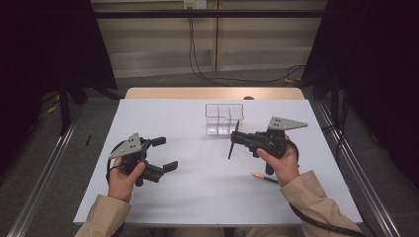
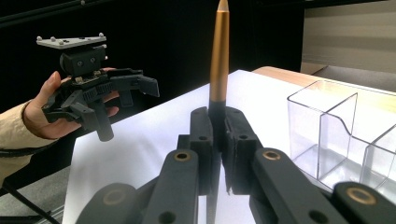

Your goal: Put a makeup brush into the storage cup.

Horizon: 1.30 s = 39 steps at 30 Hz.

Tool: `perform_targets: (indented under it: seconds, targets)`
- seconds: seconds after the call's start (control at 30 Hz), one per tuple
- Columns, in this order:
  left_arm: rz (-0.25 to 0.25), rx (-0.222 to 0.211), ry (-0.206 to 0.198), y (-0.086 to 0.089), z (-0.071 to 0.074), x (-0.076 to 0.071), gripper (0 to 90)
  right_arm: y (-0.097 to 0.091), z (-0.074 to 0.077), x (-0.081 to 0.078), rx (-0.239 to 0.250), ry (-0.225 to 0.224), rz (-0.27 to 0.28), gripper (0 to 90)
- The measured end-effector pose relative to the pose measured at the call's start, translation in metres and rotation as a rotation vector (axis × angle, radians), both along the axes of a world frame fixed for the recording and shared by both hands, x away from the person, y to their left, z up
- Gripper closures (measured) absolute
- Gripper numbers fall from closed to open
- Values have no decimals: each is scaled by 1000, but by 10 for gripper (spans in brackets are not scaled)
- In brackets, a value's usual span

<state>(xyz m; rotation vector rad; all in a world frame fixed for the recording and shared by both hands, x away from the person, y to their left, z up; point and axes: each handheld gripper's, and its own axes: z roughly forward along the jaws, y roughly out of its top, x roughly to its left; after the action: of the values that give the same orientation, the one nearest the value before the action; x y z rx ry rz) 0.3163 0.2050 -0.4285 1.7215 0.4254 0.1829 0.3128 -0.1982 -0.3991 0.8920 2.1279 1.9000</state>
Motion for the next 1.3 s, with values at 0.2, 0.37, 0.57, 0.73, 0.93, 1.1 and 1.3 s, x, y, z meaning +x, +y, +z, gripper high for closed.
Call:
perform_targets:
  seconds: [0.2,0.37,0.57,0.73,0.93,1.1,1.3]
  targets:
    - [13,9,4,6,-2,-2,11,0,1,1,-7,-3,2,832]
    - [28,12,-5,12,-1,-4,11,1,0,2,-6,3,0,832]
    - [43,16,-11,20,-2,-7,11,1,0,4,-10,3,-2,832]
    - [61,16,-15,27,-2,-9,11,2,1,5,-11,-1,2,832]
    - [77,23,-24,35,-1,-13,10,4,-1,5,-12,1,4,832]
    - [84,28,-27,39,-1,-13,11,3,-2,5,-11,2,3,832]
    - [96,33,-27,42,-2,-14,11,1,-1,5,-14,1,0,832]
